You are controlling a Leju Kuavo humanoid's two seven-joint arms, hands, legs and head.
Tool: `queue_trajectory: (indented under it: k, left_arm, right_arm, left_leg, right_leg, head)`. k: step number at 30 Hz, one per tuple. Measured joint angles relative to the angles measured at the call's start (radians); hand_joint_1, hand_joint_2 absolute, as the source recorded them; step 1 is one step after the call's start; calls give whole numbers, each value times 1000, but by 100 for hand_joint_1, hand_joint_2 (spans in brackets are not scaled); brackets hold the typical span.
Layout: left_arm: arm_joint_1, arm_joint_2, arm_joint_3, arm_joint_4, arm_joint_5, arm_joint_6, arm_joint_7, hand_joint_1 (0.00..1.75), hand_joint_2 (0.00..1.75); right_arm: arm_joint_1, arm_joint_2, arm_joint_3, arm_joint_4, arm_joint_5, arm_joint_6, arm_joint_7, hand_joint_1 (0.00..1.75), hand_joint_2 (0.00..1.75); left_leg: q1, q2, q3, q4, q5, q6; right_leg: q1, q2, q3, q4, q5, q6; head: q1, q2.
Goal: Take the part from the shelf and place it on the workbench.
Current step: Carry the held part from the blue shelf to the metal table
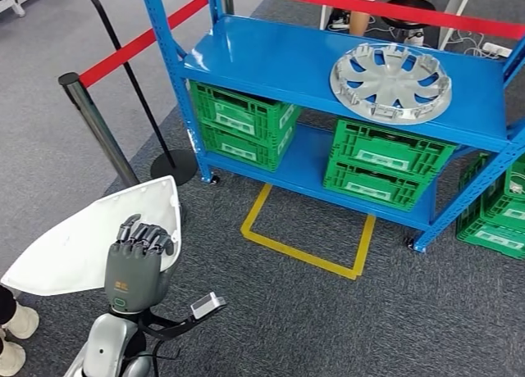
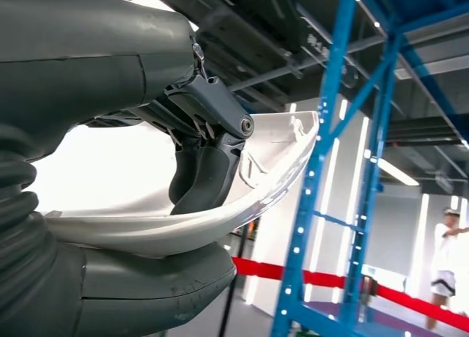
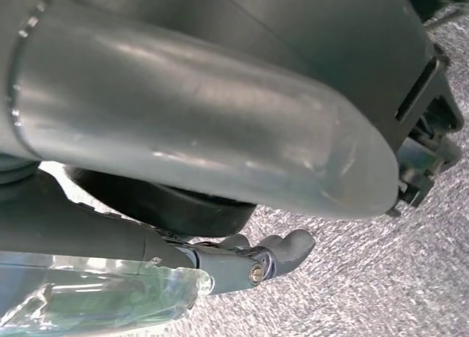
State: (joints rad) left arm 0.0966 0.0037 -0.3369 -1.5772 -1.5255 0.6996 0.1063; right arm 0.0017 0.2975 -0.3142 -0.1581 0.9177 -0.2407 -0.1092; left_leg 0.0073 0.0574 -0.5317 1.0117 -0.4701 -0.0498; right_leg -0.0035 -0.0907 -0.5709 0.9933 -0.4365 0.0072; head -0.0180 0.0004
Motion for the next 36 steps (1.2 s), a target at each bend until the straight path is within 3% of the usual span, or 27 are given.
queue_trajectory:
  k: [2,4,6,8,10,11,12,13,15,17,19,20,22,24,26,27,28,30,32,34,36]
  left_arm:
    - [-2,-4,-1,1,0,0,0,175,175]
    - [2,-6,-2,2,0,0,0,175,175]
    - [5,-9,-2,3,0,0,-2,175,175]
    - [4,-13,-1,5,0,0,-4,175,175]
    - [6,-15,-1,8,0,0,-4,175,175]
    - [8,-15,-1,10,0,0,-4,175,175]
    - [10,-15,-1,11,0,0,-4,175,175]
    - [11,-15,-1,12,0,0,-3,175,175]
    - [11,-15,-4,12,0,0,15,175,175]
    - [8,-12,-16,12,0,0,50,175,175]
    - [10,-6,-25,12,0,0,66,175,175]
    - [12,-4,-26,12,0,0,65,175,175]
    - [12,-1,-26,12,0,1,60,175,175]
    - [10,1,-27,12,0,1,55,175,175]
    - [13,3,-26,12,1,0,51,175,175]
    - [15,5,-26,12,1,0,50,175,175]
    - [16,7,-26,12,1,0,50,175,175]
    - [16,10,-25,12,1,1,50,175,175]
    - [14,11,-25,12,1,1,50,175,175]
    - [17,13,-24,12,2,1,46,175,175]
    - [21,16,-21,12,4,1,38,175,175]
  right_arm:
    - [0,-2,1,0,3,7,-3,0,0]
    - [0,-4,3,0,6,10,-6,0,0]
    - [-1,-5,5,-1,10,9,-6,0,0]
    - [-1,-6,6,-1,13,9,-6,0,0]
    - [1,-7,6,-1,15,9,-5,0,0]
    - [1,-8,6,-1,17,8,-4,0,0]
    - [1,-8,6,-1,18,7,-4,0,0]
    - [1,-9,6,-1,20,6,-3,0,0]
    - [0,-9,7,0,21,1,-3,0,0]
    - [-2,-9,8,1,20,-2,-2,0,0]
    - [-2,-8,10,1,20,-3,2,0,0]
    - [-1,-7,11,1,21,-3,5,0,0]
    - [-1,-4,13,1,24,-2,12,0,0]
    - [0,-3,14,1,26,1,17,0,0]
    - [0,-3,14,1,27,5,18,0,0]
    - [0,-3,14,1,27,7,18,0,0]
    - [0,-3,13,1,27,9,18,0,0]
    - [-1,-3,13,1,27,12,17,0,0]
    - [-1,-3,13,2,27,13,16,0,0]
    - [-1,-3,13,2,27,17,16,0,0]
    - [-2,-3,13,2,25,21,15,0,0]
  left_leg:
    - [-4,23,32,-60,11,14]
    - [-5,-1,21,-61,17,31]
    - [-3,-24,14,-63,25,45]
    - [-3,-47,7,-63,33,57]
    - [-6,-73,-1,-62,39,63]
    - [-8,-87,-4,-61,41,64]
    - [-8,-102,-6,-60,43,63]
    - [-8,-118,-8,-58,45,62]
    - [-8,-145,-14,-49,46,56]
    - [-7,-168,-28,-41,49,45]
    - [-3,-189,-40,-39,56,33]
    - [-3,-183,-45,-34,53,27]
    - [-5,-135,-77,26,14,16]
    - [-4,-83,-139,154,-50,6]
    - [0,-70,-179,240,-73,0]
    - [1,-68,-173,233,-58,-1]
    - [2,-60,-148,188,-29,0]
    - [0,-17,-73,53,29,2]
    - [-5,15,-33,-26,47,13]
    - [-9,-1,-35,-37,47,28]
    - [-7,-25,-38,-42,52,41]
  right_leg:
    - [5,-22,-5,5,5,11]
    - [4,-40,-9,7,7,22]
    - [0,-5,-24,42,-22,32]
    - [-1,59,-70,155,-90,37]
    - [1,84,-119,277,-141,35]
    - [2,88,-124,296,-142,33]
    - [3,91,-109,273,-123,30]
    - [2,99,-77,218,-93,27]
    - [-3,145,-5,84,-47,23]
    - [-7,179,27,24,-40,20]
    - [-6,164,27,22,-39,12]
    - [-7,152,27,20,-37,7]
    - [-10,122,28,14,-32,-4]
    - [-8,92,26,13,-31,-9]
    - [-7,61,25,13,-32,-9]
    - [-8,47,25,13,-32,-9]
    - [-8,33,26,13,-33,-8]
    - [-4,12,28,15,-36,-2]
    - [3,-7,28,18,-39,8]
    - [4,-29,31,16,-41,20]
    - [0,-9,25,33,-58,31]
  head:
    - [-2,0]
    - [-3,0]
    - [-1,0]
    - [4,0]
    - [6,0]
    - [6,0]
    - [6,0]
    - [6,0]
    - [6,0]
    - [5,0]
    - [5,0]
    - [4,0]
    - [-4,0]
    - [-11,0]
    - [-11,0]
    - [-11,0]
    - [-11,0]
    - [-12,0]
    - [-11,0]
    - [-10,0]
    - [-6,0]
